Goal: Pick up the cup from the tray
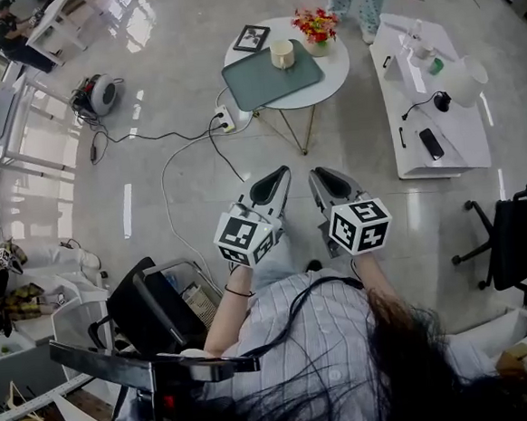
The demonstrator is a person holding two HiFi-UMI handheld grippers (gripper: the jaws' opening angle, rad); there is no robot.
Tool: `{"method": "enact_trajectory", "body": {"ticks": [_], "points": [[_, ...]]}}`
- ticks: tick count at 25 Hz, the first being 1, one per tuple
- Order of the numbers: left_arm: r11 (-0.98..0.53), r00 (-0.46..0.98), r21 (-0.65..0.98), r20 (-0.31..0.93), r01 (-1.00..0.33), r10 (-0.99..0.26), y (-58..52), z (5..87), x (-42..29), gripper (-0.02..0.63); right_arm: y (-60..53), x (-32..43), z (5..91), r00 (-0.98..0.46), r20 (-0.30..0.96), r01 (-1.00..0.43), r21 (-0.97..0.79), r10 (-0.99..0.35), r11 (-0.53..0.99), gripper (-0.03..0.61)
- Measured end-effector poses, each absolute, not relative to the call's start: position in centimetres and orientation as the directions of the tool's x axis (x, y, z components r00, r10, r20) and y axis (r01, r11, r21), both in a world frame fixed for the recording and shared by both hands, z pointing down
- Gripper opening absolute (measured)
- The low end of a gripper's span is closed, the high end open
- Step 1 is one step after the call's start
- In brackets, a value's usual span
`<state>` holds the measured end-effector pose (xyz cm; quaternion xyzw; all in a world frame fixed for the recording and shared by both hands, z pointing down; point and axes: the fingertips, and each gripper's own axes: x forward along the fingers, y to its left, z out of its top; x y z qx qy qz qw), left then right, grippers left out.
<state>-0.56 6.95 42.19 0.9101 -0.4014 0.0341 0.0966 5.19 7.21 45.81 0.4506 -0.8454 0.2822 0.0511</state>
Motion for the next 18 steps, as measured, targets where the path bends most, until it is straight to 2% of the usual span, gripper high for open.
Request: {"method": "enact_trajectory", "body": {"ticks": [18], "points": [[-0.711, 0.738, 0.203, 0.136, -0.673, -0.661, -10.5, 43.0, -7.8, 0.014, -8.9, -0.8, 46.9, -0.505, 0.408, -0.842, -0.427, -0.760, 0.330, 0.063]]}}
